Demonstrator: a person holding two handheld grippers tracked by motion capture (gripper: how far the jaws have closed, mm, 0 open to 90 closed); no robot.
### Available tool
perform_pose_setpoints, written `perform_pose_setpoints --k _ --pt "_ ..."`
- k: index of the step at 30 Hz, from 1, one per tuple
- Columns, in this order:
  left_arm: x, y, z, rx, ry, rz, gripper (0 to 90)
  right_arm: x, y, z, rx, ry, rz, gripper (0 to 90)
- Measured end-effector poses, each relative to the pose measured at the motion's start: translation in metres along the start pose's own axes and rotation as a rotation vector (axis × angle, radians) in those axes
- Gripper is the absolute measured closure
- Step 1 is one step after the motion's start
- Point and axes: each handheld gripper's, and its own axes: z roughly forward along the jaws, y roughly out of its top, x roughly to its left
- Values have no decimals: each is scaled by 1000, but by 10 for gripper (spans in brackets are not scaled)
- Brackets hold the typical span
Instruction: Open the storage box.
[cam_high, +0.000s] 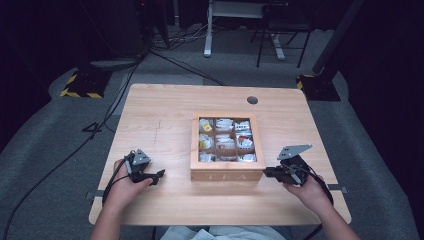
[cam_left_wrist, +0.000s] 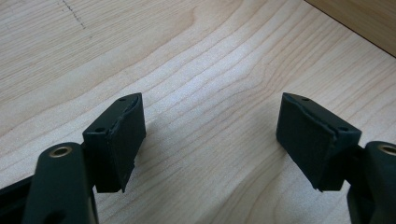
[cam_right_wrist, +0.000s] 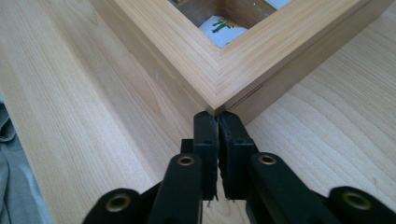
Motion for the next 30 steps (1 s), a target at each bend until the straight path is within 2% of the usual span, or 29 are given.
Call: perform_pose_setpoints --k 8,14,18,30 --pt "0 0 0 1 0 -2 247 0 1 -3 -14 7 16 898" --pt "0 0 0 0 0 0 247 -3 0 -10 -68 31 47 899" --pt "0 0 0 1 0 -2 247 -3 1 -13 -86 29 47 899" --pt "-1 1 1 1 4 1 239 -5 1 -20 -169 47 95 900"
